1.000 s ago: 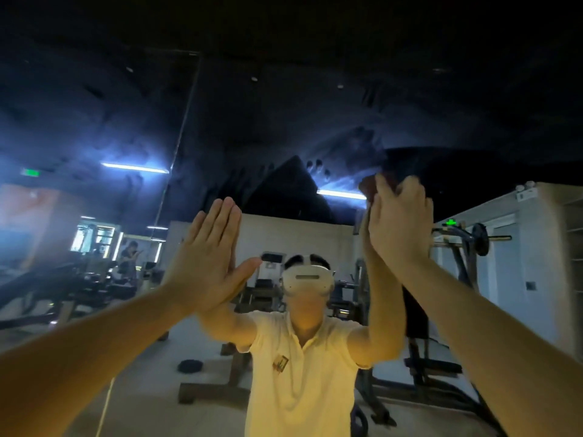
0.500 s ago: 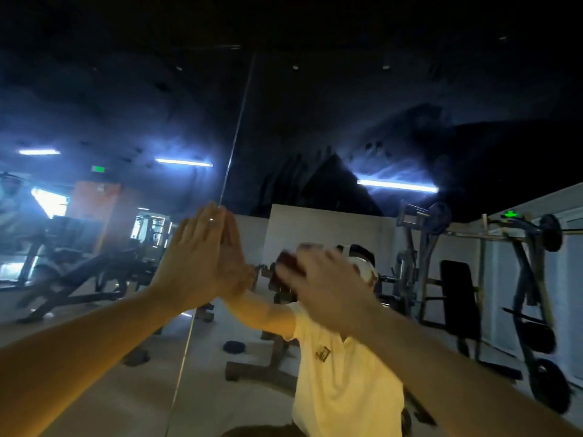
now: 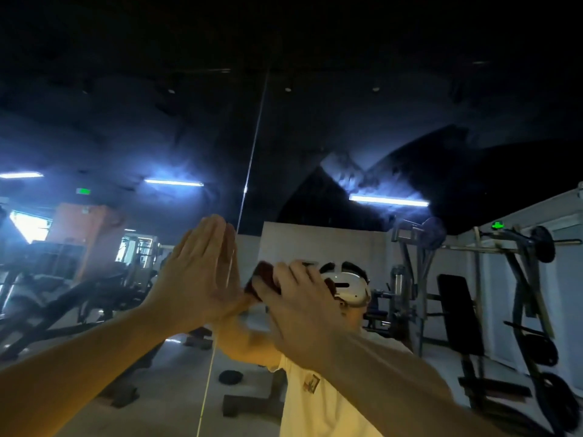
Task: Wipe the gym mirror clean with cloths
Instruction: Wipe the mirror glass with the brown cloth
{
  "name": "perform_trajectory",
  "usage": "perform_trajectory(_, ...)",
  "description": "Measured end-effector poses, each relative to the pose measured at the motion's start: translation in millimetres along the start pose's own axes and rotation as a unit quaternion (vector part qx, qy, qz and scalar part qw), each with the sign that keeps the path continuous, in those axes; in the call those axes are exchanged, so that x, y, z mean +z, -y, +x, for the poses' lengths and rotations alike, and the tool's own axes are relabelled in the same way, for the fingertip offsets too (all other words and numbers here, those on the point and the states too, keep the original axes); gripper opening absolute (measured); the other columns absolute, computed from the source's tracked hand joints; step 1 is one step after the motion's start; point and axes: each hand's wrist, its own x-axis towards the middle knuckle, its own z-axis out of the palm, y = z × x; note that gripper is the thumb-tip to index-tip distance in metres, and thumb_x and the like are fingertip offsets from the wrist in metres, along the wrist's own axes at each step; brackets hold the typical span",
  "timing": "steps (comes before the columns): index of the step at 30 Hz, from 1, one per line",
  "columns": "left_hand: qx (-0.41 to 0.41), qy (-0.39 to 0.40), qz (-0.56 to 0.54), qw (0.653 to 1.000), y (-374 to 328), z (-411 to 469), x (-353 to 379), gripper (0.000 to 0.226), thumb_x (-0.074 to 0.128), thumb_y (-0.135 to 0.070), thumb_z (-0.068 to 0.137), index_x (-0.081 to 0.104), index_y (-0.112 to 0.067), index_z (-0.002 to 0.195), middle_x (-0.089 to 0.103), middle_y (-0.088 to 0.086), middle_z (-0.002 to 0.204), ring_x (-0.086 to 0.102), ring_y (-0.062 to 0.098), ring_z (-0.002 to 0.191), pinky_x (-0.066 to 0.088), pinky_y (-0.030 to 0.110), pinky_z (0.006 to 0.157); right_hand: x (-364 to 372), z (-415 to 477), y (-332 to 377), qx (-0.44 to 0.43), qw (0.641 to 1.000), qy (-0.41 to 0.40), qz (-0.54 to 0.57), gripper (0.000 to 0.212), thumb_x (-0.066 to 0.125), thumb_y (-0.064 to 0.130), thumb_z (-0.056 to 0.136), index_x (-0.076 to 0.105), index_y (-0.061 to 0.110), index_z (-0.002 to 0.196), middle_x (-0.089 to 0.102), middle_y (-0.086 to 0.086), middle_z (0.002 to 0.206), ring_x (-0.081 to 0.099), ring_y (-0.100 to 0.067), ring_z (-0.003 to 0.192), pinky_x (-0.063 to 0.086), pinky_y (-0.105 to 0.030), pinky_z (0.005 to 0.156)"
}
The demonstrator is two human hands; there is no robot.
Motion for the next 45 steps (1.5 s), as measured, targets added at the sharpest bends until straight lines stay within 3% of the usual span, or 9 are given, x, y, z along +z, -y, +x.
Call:
perform_trajectory(3,0.055,0.029,0.050,0.997,9,-7,7,0.133,0.005,-0.101,0.075,0.007,-0.001,0.163,-0.001,0.015,0.172,0.001,0.030,0.160,0.015,0.054,0.128,-9,10,-31,-0.128,0.989,0.031,-0.068,0.057,0.081,0.041,0.073,0.063,0.028,0.126,0.050,-0.006,0.117,0.041,-0.023,0.107,0.054,-0.040,0.085)
perform_trajectory(5,0.035,0.041,0.048,0.997,14,-8,11,0.135,0.006,-0.106,0.069,-0.014,-0.011,0.162,-0.024,0.005,0.169,-0.021,0.019,0.158,-0.002,0.044,0.130,-23,52,-75,-0.045,0.990,-0.042,-0.127,0.060,0.086,0.040,0.071,0.059,0.033,0.124,0.046,-0.005,0.112,0.045,-0.022,0.103,0.055,-0.037,0.078)
perform_trajectory(12,0.084,-0.030,0.005,0.996,23,-8,13,0.114,0.026,-0.091,0.088,0.009,-0.008,0.164,0.003,0.008,0.174,0.004,0.021,0.161,0.010,0.047,0.130,-19,129,-86,0.253,0.956,-0.105,-0.105,0.058,0.071,0.026,0.087,0.053,0.028,0.142,0.042,-0.014,0.135,0.041,-0.035,0.124,0.038,-0.049,0.105)
perform_trajectory(19,0.046,-0.093,-0.024,0.994,52,1,18,0.087,0.010,-0.066,0.103,0.016,-0.002,0.162,0.010,0.014,0.171,0.009,0.028,0.160,-0.003,0.032,0.129,-4,47,-22,-0.128,0.990,0.047,-0.032,0.048,0.079,0.031,0.075,0.067,0.031,0.121,0.055,-0.006,0.110,0.045,-0.025,0.104,0.052,-0.043,0.087)
perform_trajectory(22,0.043,-0.088,-0.010,0.995,55,1,27,0.084,0.020,-0.064,0.104,0.006,-0.007,0.164,0.000,0.008,0.173,-0.002,0.019,0.161,-0.009,0.027,0.127,-22,108,-74,-0.005,0.998,-0.032,-0.062,0.026,0.075,0.029,0.090,0.062,0.039,0.111,0.052,-0.001,0.105,0.051,-0.026,0.098,0.053,-0.049,0.085)
perform_trajectory(28,0.069,-0.091,-0.012,0.993,63,1,30,0.080,0.022,-0.058,0.104,0.000,-0.010,0.164,-0.007,0.005,0.173,-0.009,0.016,0.160,-0.003,0.033,0.128,-5,181,-68,0.240,0.958,-0.113,-0.107,0.055,0.070,0.028,0.091,0.053,0.030,0.143,0.039,-0.014,0.142,0.037,-0.036,0.129,0.037,-0.050,0.109)
perform_trajectory(37,0.098,-0.099,-0.099,0.985,73,-2,26,0.075,0.032,-0.033,0.096,0.014,-0.007,0.164,0.008,0.008,0.173,0.001,0.016,0.161,0.004,0.035,0.129,-3,56,1,-0.172,0.978,0.112,-0.047,0.035,0.069,0.036,0.084,0.065,0.033,0.119,0.057,-0.003,0.108,0.047,-0.023,0.103,0.051,-0.042,0.090)
perform_trajectory(40,0.089,-0.096,-0.092,0.987,70,-2,25,0.077,0.030,-0.039,0.095,0.009,-0.010,0.163,0.003,0.006,0.173,-0.008,0.008,0.159,-0.002,0.030,0.128,-28,122,-60,0.010,0.993,-0.007,-0.119,0.009,0.065,0.036,0.096,0.063,0.033,0.104,0.055,0.000,0.097,0.052,-0.025,0.095,0.051,-0.046,0.089)
perform_trajectory(45,0.065,-0.058,-0.053,0.995,67,-1,23,0.079,0.020,-0.047,0.095,0.000,-0.012,0.162,-0.008,0.004,0.172,-0.010,0.014,0.159,0.002,0.042,0.130,-6,145,-58,0.269,0.950,-0.091,-0.131,0.057,0.067,0.026,0.092,0.049,0.028,0.145,0.041,-0.015,0.139,0.040,-0.036,0.127,0.036,-0.050,0.107)
